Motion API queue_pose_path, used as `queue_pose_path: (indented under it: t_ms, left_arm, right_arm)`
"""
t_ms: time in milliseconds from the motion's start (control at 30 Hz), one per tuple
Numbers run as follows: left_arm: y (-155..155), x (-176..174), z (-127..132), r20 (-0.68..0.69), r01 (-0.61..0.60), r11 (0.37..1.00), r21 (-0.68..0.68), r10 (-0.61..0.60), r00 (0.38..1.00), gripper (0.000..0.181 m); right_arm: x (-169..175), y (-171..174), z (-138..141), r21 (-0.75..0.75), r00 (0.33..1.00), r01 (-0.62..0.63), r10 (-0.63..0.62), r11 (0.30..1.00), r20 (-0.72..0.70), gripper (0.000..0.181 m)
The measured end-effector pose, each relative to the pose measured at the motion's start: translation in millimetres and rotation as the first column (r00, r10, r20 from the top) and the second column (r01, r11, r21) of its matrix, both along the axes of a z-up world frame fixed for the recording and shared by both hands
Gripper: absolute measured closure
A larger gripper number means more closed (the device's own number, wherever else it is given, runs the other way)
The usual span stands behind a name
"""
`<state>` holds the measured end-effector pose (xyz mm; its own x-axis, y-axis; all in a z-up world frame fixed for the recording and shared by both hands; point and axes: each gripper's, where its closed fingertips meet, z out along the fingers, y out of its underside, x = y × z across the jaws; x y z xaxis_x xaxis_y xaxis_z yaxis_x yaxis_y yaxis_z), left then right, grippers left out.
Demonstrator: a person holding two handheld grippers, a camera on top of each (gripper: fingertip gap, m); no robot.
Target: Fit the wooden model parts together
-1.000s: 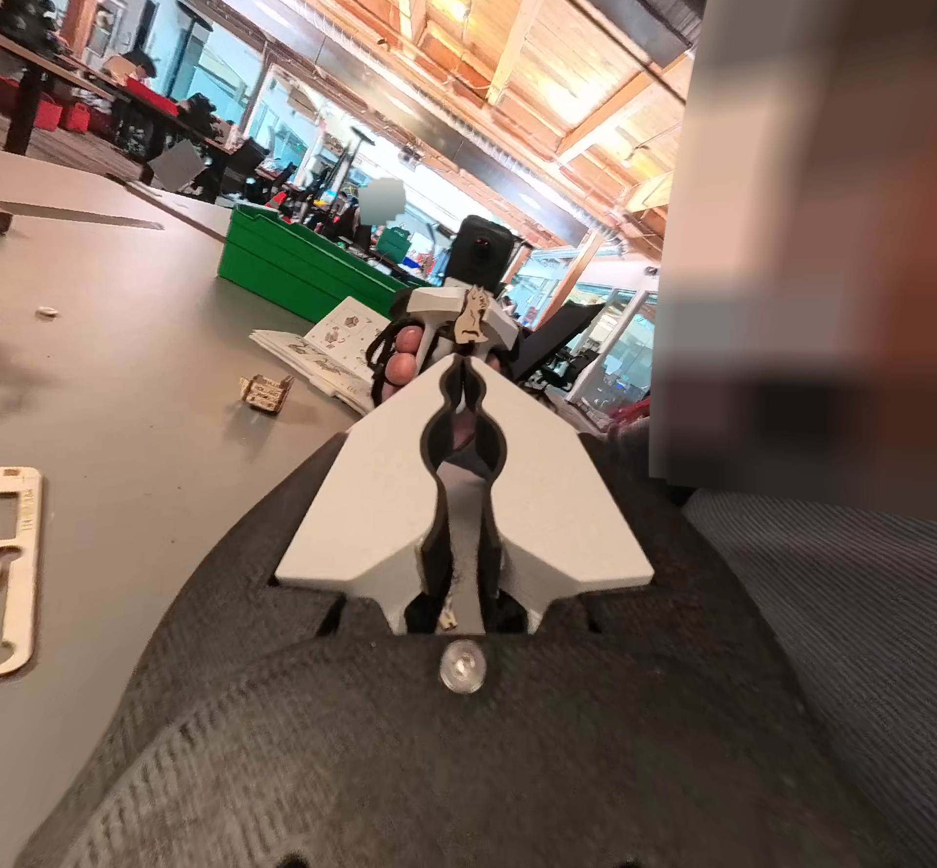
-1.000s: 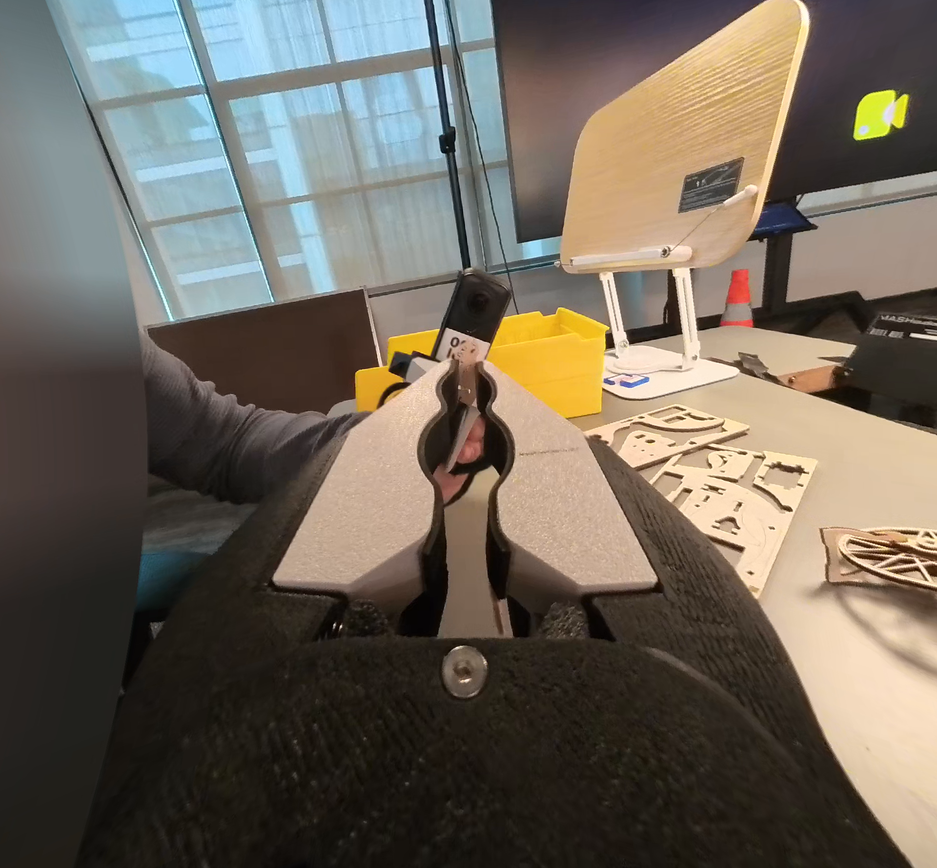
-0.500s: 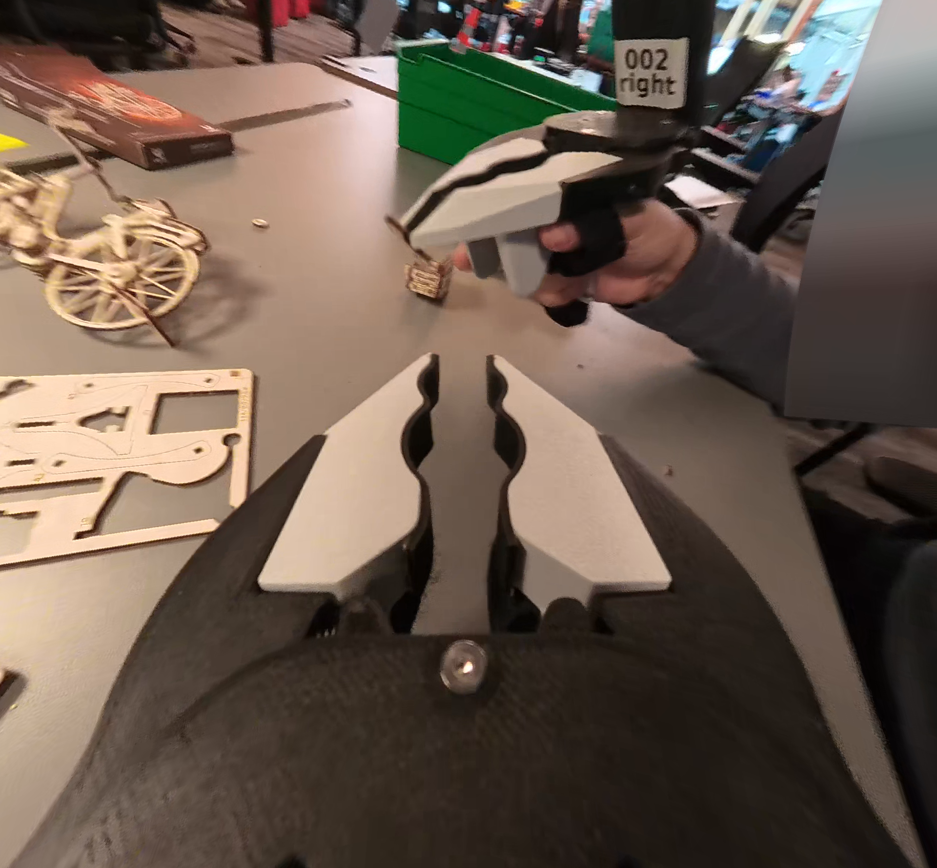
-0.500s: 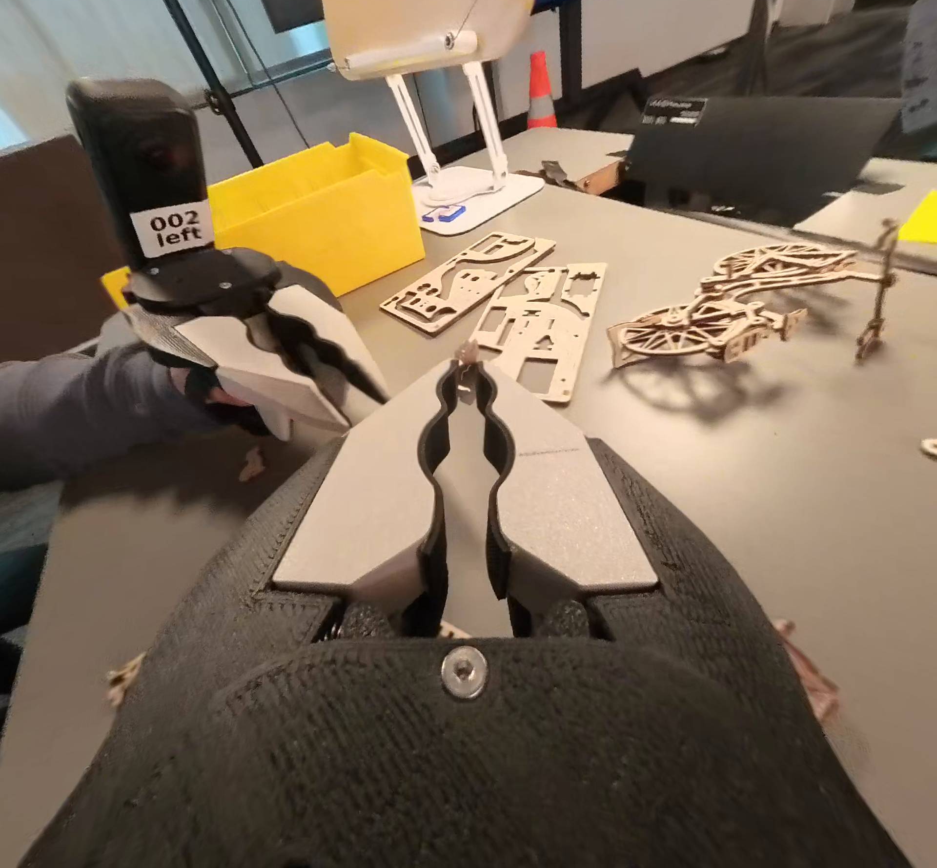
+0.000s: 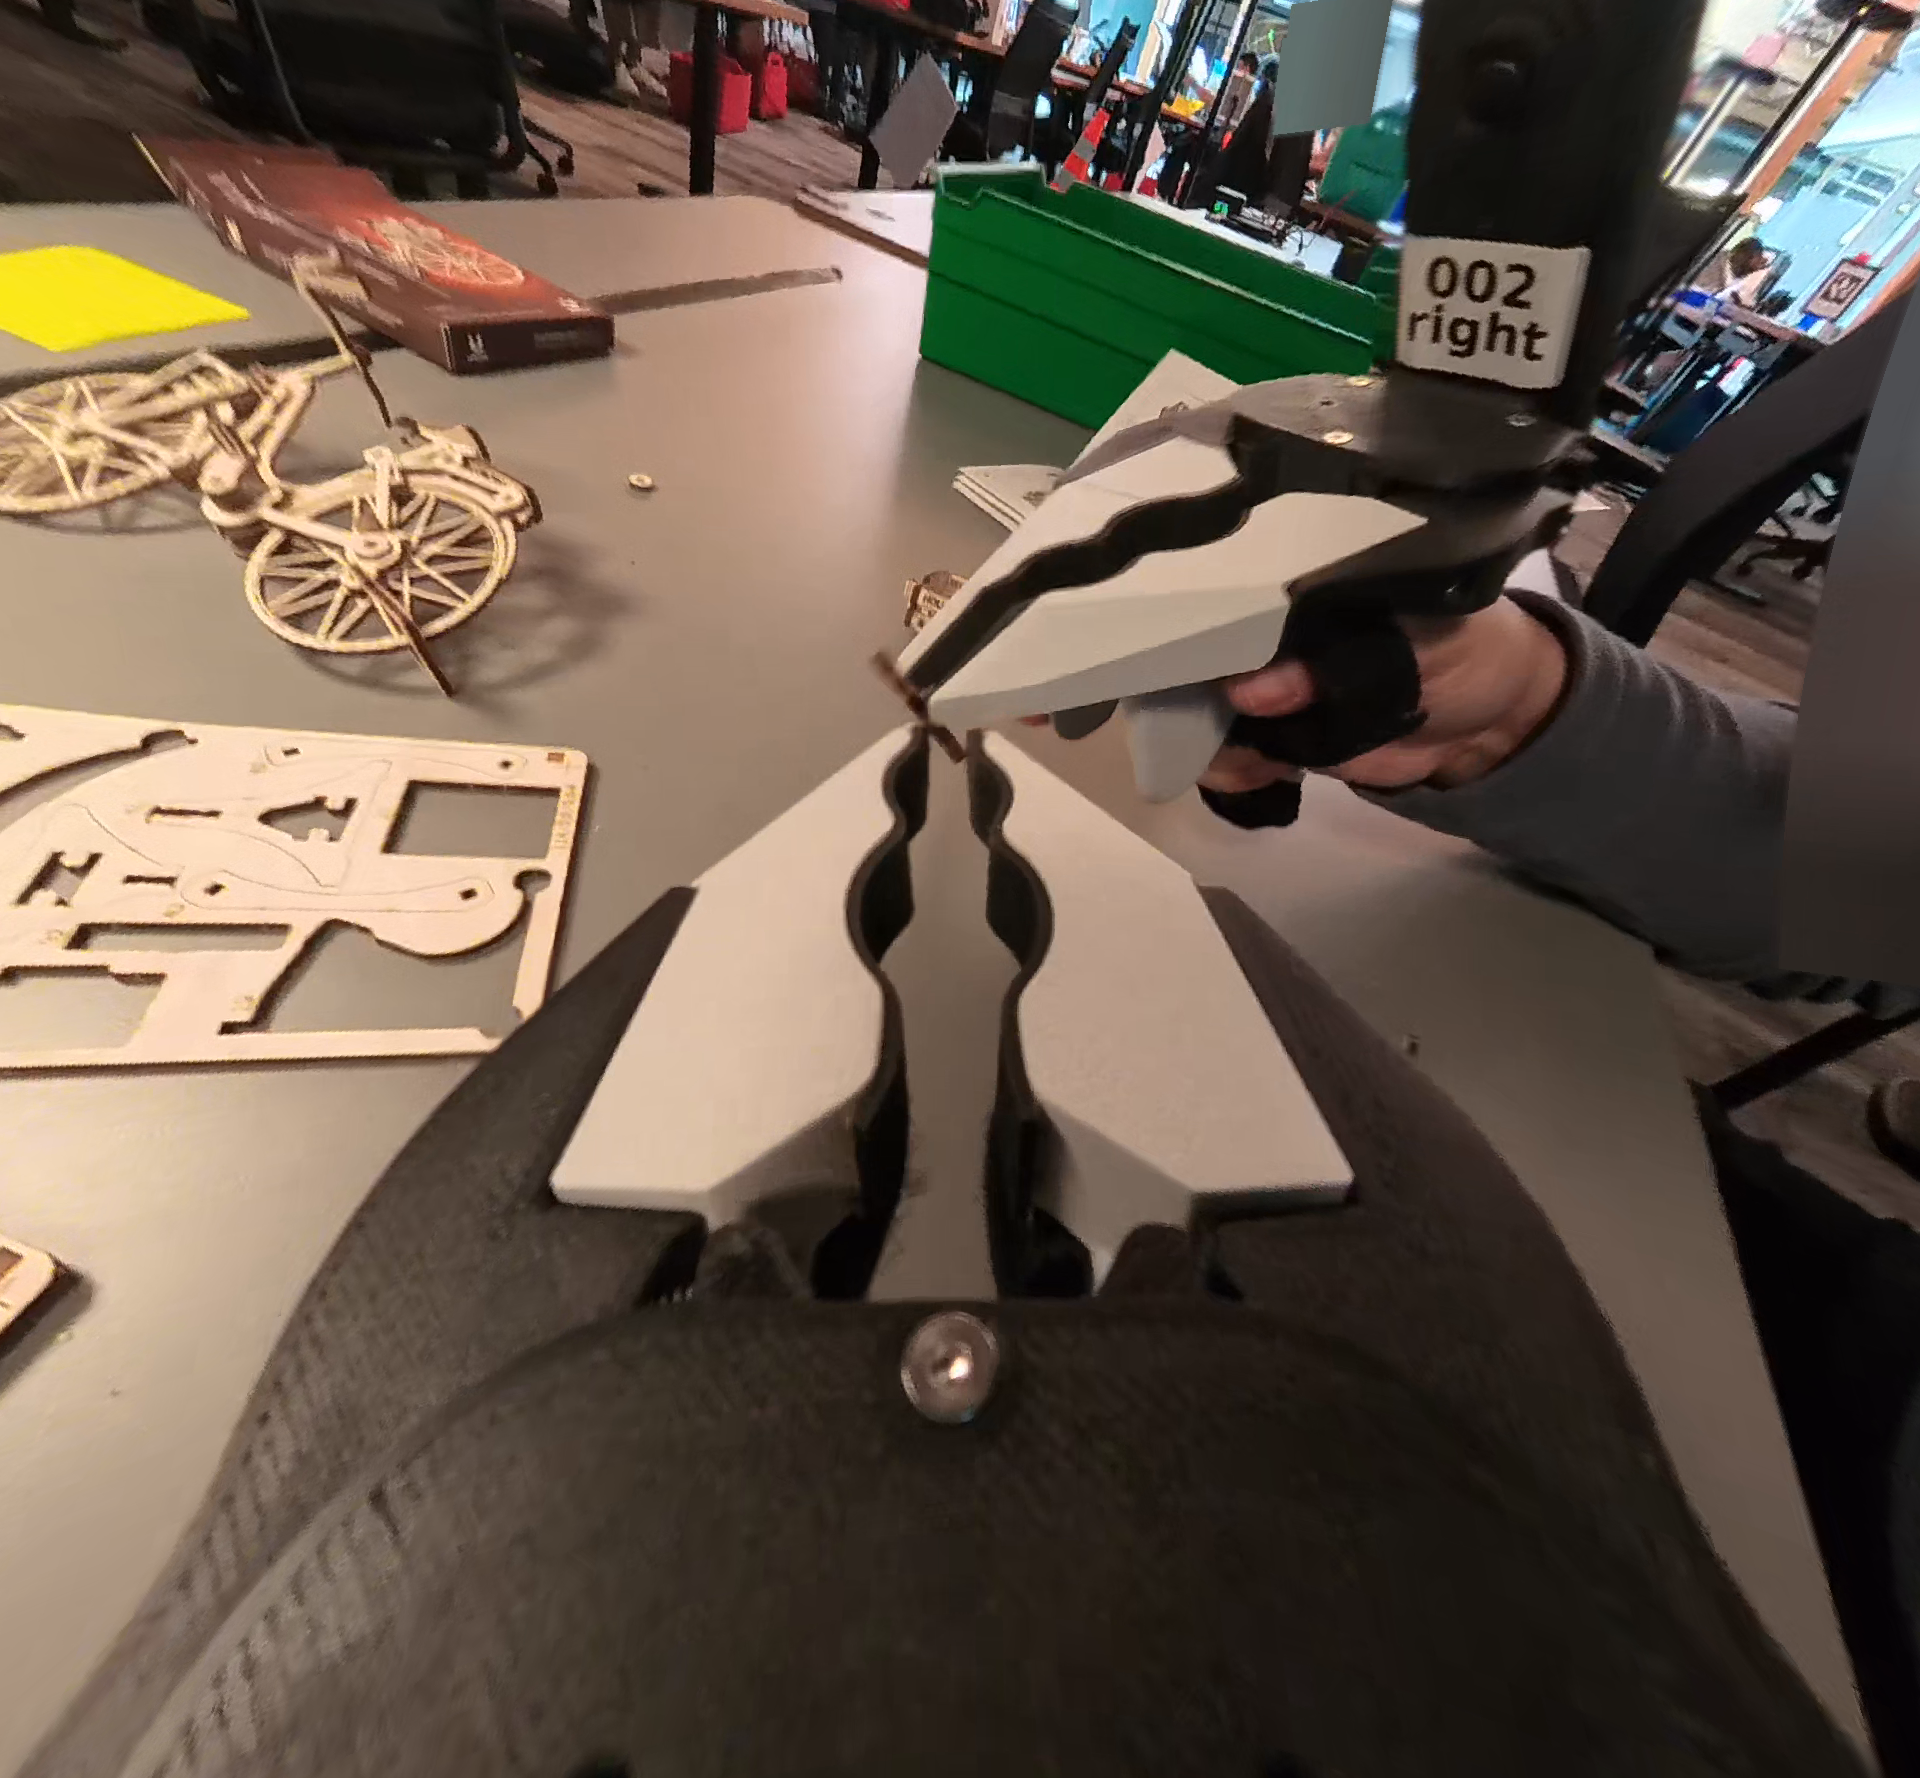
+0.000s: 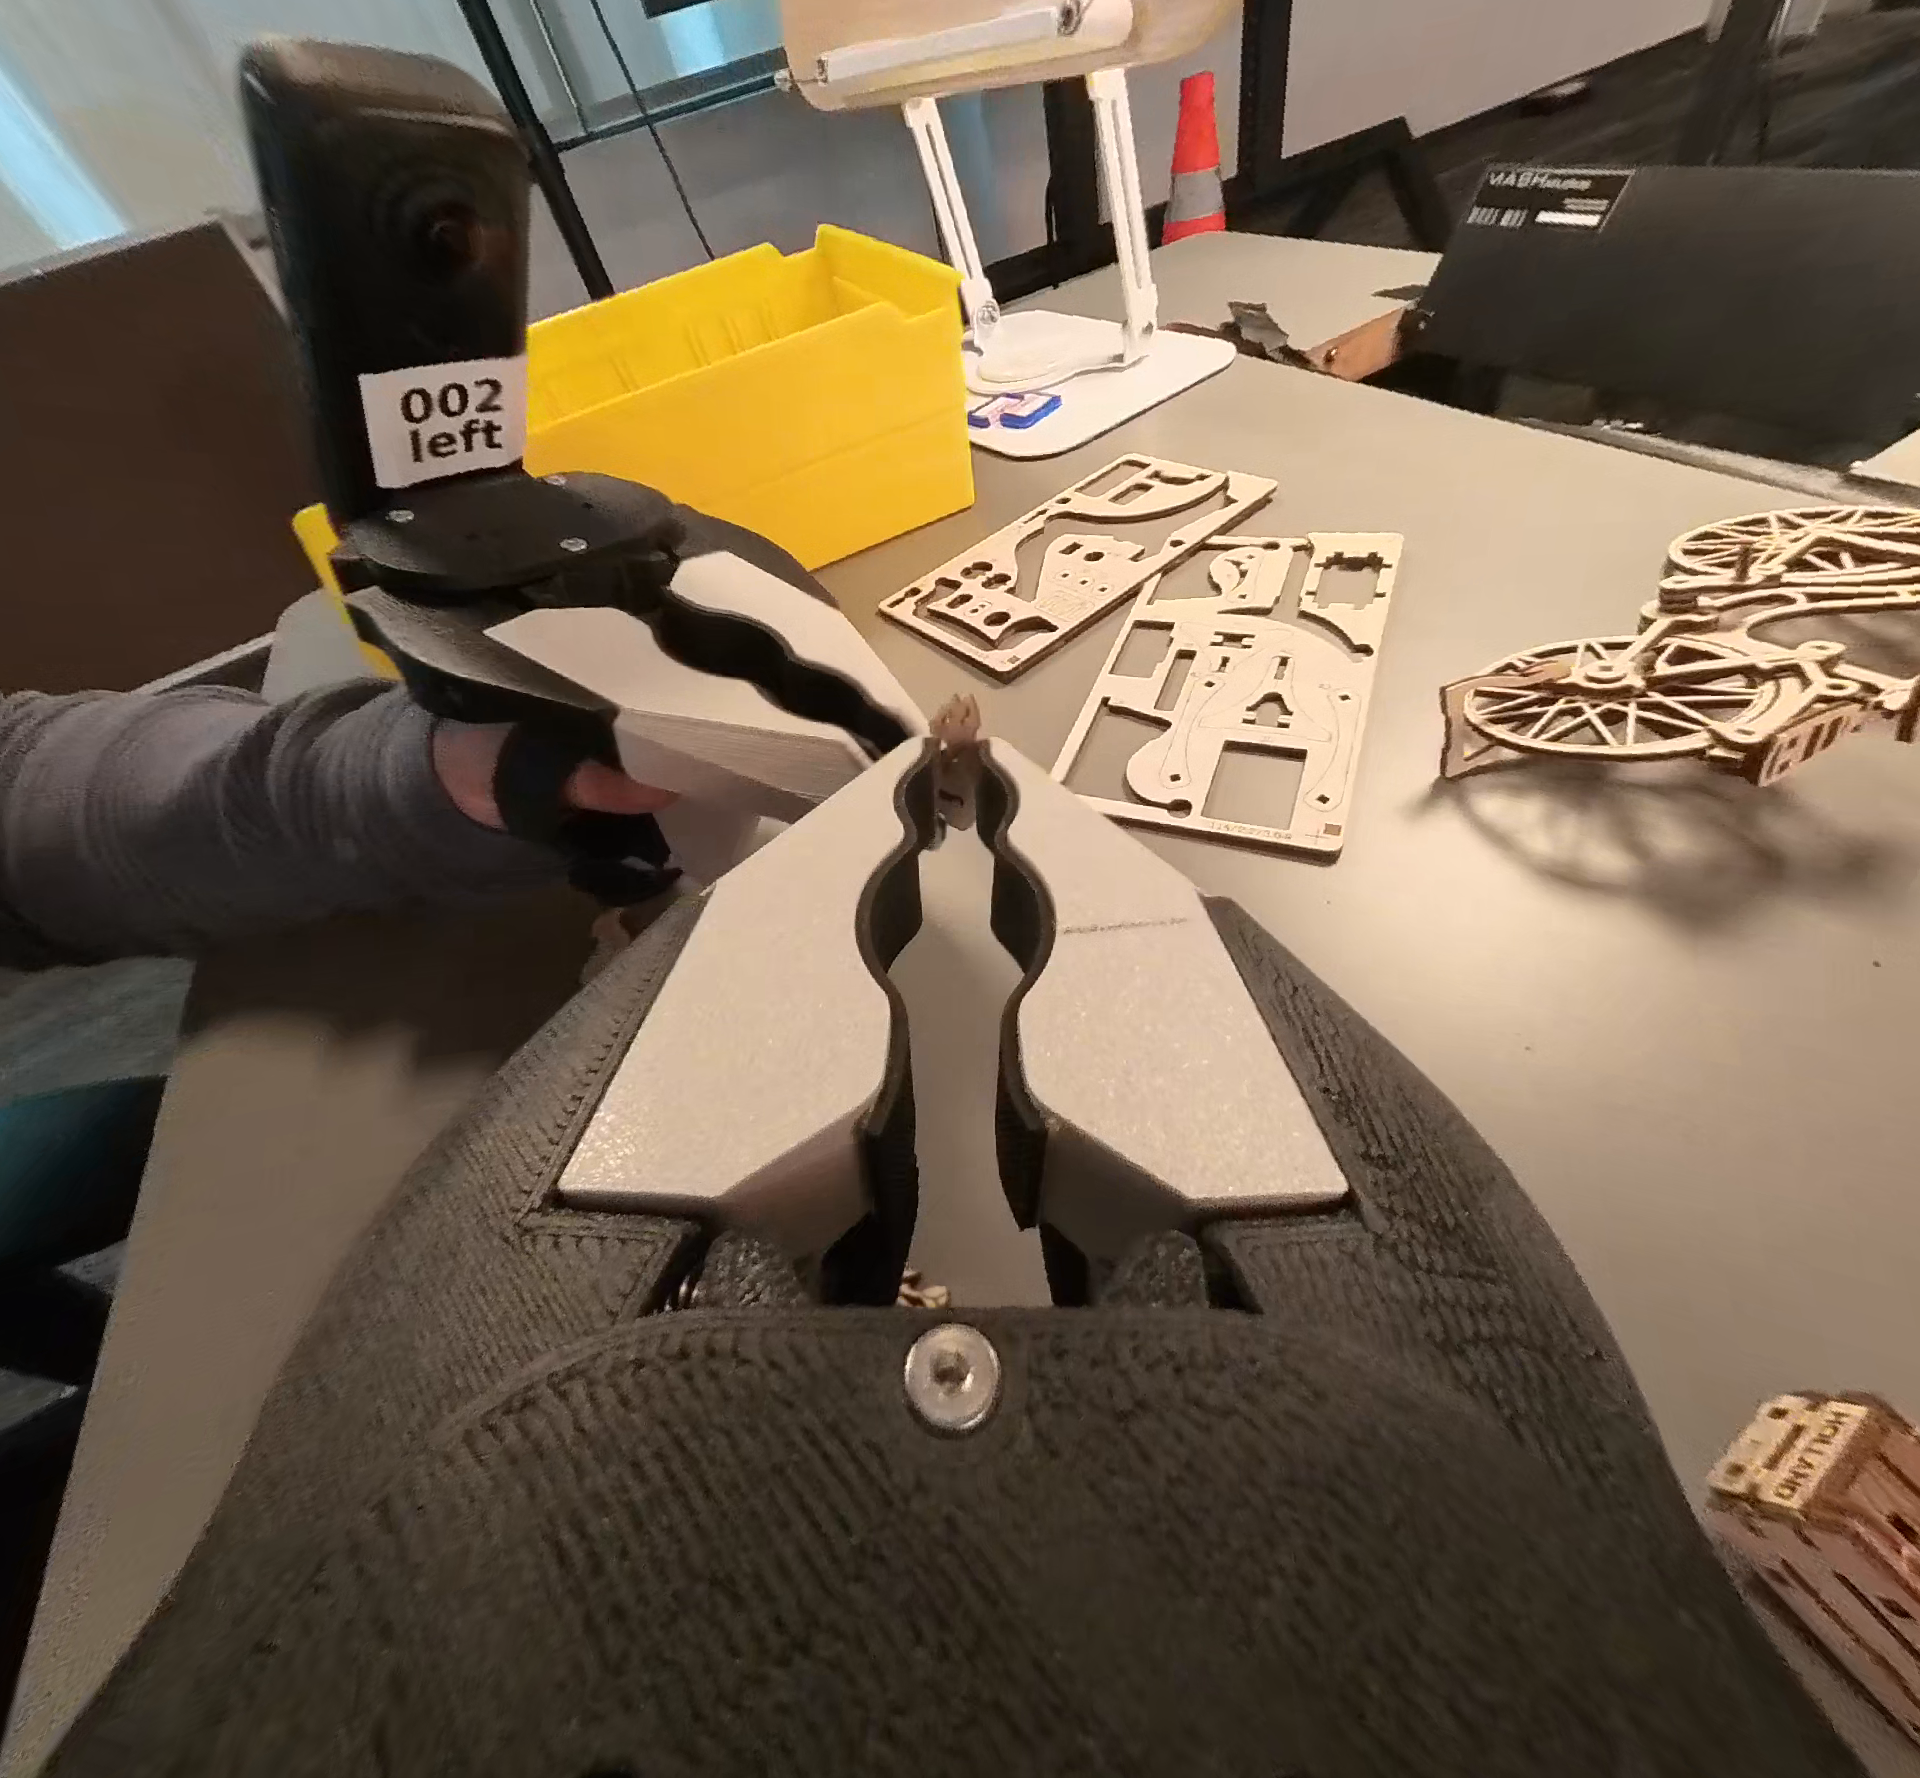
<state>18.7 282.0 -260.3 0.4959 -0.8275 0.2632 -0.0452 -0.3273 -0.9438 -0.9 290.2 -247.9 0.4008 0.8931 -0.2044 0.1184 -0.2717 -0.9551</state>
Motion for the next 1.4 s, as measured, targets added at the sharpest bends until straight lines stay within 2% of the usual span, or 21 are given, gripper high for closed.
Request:
queue_pose_path:
  t_ms: [100, 200, 267, 367, 467, 533, 600, 667, 700, 833, 1000, 1100, 1233, 1400]
  left_arm:
    - [-5, 0, 7, 0.084, 0.088, 0.994, -0.060, -0.083, 0.993, 0.180]
    - [-15, 0, 21, 0.220, 0.217, 0.969, -0.122, -0.187, 0.957, 0.180]
    - [-19, 0, 24, 0.249, 0.262, 0.954, -0.143, -0.222, 0.943, 0.181]
    - [-27, 7, 16, 0.186, 0.298, 0.943, -0.150, -0.269, 0.945, 0.180]
    - [-35, 13, 9, 0.136, 0.323, 0.934, -0.151, -0.304, 0.943, 0.180]
    - [-36, 15, 8, 0.140, 0.322, 0.934, -0.154, -0.302, 0.943, 0.180]
    - [-31, 13, 12, 0.150, 0.284, 0.951, -0.124, -0.265, 0.953, 0.176]
    - [-24, 8, 12, 0.103, 0.231, 0.970, -0.078, -0.222, 0.969, 0.149]
    - [-21, 6, 12, 0.083, 0.210, 0.976, -0.056, -0.205, 0.975, 0.143]
    - [-12, -2, 11, 0.037, 0.154, 0.988, -0.010, -0.153, 0.988, 0.144]
    - [-15, 6, -10, -0.105, 0.151, 0.988, -0.002, -0.151, 0.983, 0.145]
    - [-19, 16, -28, -0.298, 0.137, 0.989, 0.048, -0.117, 0.947, 0.149]
    - [-30, 44, -47, -0.471, 0.167, 0.985, 0.036, -0.130, 0.872, 0.154]
    - [-32, 60, -65, -0.564, 0.170, 0.984, -0.052, -0.170, 0.808, 0.159]
  right_arm:
    - [3, 0, 10, -0.064, 0.994, -0.035, 0.028, 0.997, -0.103, 0.170]
    - [9, -6, 20, -0.240, 0.957, -0.183, 0.116, 0.953, -0.266, 0.168]
    - [13, -11, 22, -0.308, 0.926, -0.287, 0.180, 0.907, -0.331, 0.165]
    - [12, -21, 19, -0.317, 0.912, -0.358, 0.256, 0.879, -0.320, 0.162]
    - [8, -34, 13, -0.290, 0.912, -0.391, 0.326, 0.874, -0.248, 0.173]
    - [7, -34, 10, -0.289, 0.919, -0.379, 0.320, 0.879, -0.232, 0.179]
    - [9, -28, 15, -0.333, 0.914, -0.373, 0.281, 0.866, -0.293, 0.181]
    - [14, -21, 17, -0.378, 0.903, -0.377, 0.244, 0.846, -0.354, 0.181]
    - [16, -18, 18, -0.390, 0.901, -0.372, 0.226, 0.842, -0.371, 0.181]
    - [22, -10, 21, -0.409, 0.893, -0.364, 0.188, 0.837, -0.409, 0.181]
    - [27, -3, 22, -0.393, 0.905, -0.323, 0.160, 0.861, -0.395, 0.181]
    - [38, 10, 23, -0.320, 0.937, -0.218, 0.106, 0.922, -0.334, 0.181]
    - [60, 28, 31, -0.181, 0.960, -0.077, 0.024, 0.980, -0.278, 0.181]
    - [80, 41, 37, -0.121, 0.954, 0.008, -0.044, 0.993, -0.297, 0.181]
